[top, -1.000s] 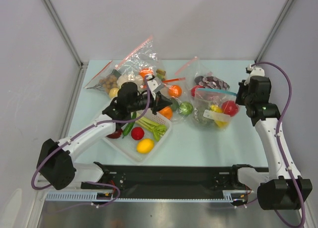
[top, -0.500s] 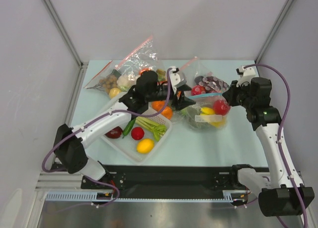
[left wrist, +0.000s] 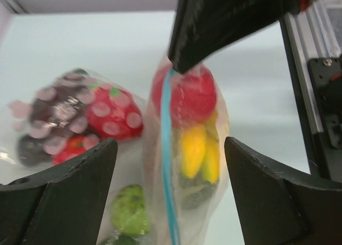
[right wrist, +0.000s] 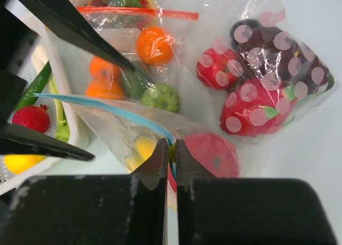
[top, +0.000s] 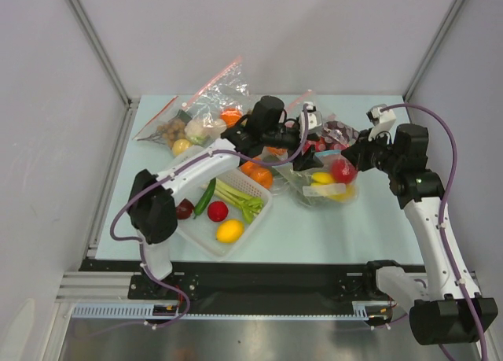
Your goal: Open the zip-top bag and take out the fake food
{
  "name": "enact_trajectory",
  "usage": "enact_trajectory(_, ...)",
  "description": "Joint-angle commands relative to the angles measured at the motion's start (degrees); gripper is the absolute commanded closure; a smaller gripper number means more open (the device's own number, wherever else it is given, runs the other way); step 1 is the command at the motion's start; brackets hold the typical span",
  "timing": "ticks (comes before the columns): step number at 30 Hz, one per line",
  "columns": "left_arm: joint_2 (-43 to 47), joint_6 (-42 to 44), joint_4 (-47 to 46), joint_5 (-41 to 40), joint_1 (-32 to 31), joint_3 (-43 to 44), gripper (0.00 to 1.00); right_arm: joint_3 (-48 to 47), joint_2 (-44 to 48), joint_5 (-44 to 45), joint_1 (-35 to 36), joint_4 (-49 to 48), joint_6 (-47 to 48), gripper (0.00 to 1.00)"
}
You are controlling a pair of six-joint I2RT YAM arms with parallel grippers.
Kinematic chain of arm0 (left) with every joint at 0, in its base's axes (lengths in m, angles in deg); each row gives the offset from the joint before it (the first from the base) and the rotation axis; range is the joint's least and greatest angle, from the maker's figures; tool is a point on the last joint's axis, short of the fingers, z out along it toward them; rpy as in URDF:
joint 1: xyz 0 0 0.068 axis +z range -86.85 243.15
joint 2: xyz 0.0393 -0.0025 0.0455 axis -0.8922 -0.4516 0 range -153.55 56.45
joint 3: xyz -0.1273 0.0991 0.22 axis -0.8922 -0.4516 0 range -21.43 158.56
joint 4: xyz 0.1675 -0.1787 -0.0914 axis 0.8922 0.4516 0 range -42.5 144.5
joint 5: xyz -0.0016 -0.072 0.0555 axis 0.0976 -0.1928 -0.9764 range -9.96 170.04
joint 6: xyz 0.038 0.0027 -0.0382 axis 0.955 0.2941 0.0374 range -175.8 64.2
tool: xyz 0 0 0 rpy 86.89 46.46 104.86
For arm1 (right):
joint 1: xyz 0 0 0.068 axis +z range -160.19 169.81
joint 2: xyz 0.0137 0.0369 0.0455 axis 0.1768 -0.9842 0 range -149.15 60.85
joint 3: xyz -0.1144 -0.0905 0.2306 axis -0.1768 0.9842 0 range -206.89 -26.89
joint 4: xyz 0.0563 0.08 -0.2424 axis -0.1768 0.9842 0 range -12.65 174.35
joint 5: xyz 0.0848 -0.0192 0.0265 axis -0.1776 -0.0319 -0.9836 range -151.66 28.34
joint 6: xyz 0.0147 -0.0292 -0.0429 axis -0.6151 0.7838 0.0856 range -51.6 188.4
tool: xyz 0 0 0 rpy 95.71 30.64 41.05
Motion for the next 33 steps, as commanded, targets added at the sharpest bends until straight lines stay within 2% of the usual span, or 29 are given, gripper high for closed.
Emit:
enact_trajectory(1,-1.5,2.2,4.0,4.7,-1.1,2.4,0.13,-0.1,1.1,-2.6,0.2,-3.8,0.4,1.0)
enact_trajectory(5,-4.0,2.8,7.5,6.5,-2.3,4.3,0.15,0.0,1.6,-2.9,0.3,-4.0,0.5,1.0)
enact_trajectory(6,-4.3,2.8,7.8,6.7,-2.4,4.7,0.2,0.0,1.8,-2.9,0.2,-4.1,0.5,1.0)
enact_trajectory(7,-5.0,2.8,8.6,6.9,-2.5,5.0,0.27,0.0,2.1,-2.9,0.3,-4.2,0.6,1.0)
enact_trajectory(8,-5.3,2.7,9.0,7.1,-2.5,5.1,0.46,0.0,2.1,-2.8,0.2,-4.4,0.6,1.0)
enact_trajectory(11,-5.8,3.0,10.2,6.2,-2.5,5.7,0.73,0.0,2.9,-1.6,0.3,-4.2,0.6,1.0)
enact_trajectory(12,-5.9,3.1,10.8,4.5,-2.5,6.1,0.91,0.0,3.5,-0.9,0.3,-4.2,0.7,1.0)
enact_trajectory(13,-5.9,3.1,11.4,2.9,-2.5,6.3,0.99,0.0,3.6,-0.4,0.3,-4.2,0.7,1.0)
enact_trajectory(17,-5.7,2.3,12.6,-1.8,-1.6,6.0,1.0,0.0,4.3,1.5,0.3,-4.0,0.8,1.0)
enact_trajectory(26,-2.9,1.4,12.5,-1.1,3.1,1.9,1.0,-0.1,5.2,2.7,0.4,-3.7,1.0,0.99)
enact_trajectory(33,-2.5,1.3,13.0,0.0,6.4,2.1,1.0,-0.4,6.0,2.2,0.3,-3.0,1.2,0.99)
